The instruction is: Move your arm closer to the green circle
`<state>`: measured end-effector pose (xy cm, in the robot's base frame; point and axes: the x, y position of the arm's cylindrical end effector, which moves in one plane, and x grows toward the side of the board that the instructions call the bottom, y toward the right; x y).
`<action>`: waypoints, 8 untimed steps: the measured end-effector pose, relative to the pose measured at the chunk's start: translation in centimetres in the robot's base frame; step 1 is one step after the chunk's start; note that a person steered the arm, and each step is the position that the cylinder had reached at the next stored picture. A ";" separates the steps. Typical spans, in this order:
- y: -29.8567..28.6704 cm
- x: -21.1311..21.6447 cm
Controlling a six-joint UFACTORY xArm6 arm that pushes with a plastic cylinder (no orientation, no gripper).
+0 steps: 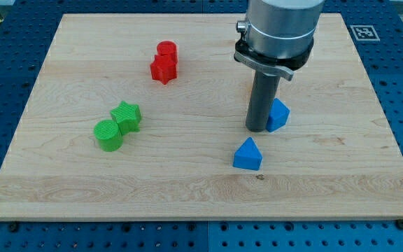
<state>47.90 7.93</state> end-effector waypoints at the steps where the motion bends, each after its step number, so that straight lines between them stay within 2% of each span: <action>1: -2.8 -1.5; 3: -10.6 0.2; 6: -22.4 7.1; 7: -26.9 3.7; 8: -27.2 2.2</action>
<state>50.06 -19.31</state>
